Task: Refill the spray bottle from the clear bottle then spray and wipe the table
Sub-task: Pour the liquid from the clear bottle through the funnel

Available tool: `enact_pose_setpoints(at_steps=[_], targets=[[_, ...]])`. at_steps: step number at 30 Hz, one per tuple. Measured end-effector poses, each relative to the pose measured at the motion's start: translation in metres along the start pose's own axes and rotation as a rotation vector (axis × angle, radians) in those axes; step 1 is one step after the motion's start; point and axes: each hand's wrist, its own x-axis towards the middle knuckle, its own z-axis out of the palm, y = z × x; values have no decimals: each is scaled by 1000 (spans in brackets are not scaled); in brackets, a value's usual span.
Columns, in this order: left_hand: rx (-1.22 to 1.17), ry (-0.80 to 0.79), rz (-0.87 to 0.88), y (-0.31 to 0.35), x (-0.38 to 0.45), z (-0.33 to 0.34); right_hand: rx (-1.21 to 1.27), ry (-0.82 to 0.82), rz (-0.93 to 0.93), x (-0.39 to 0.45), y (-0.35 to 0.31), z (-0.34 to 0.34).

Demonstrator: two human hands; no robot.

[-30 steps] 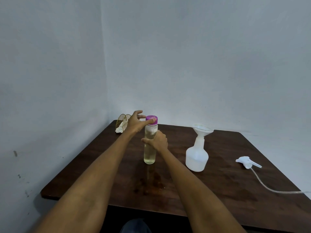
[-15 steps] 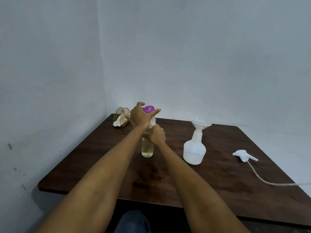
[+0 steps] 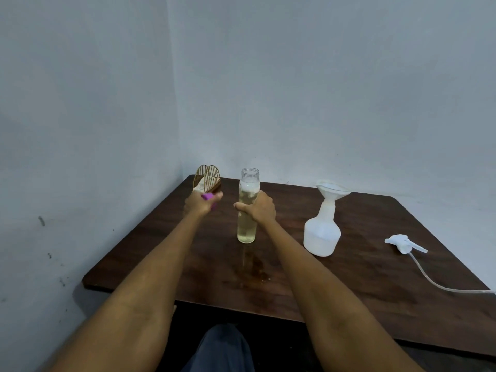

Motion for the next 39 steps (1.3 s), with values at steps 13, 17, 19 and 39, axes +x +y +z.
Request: enact_pose_setpoints(at_steps=[13, 17, 19, 39], targets=[[245, -111, -13, -69, -21, 40, -3, 9, 4, 2, 1, 3], [330, -146, -33, -66, -18, 37, -8, 15, 2, 3, 2, 3], [341, -172, -30, -67, -18, 34, -2, 18, -1, 2, 2, 4], [195, -39, 248, -14, -57, 39, 493, 218, -200, -52, -1, -90]])
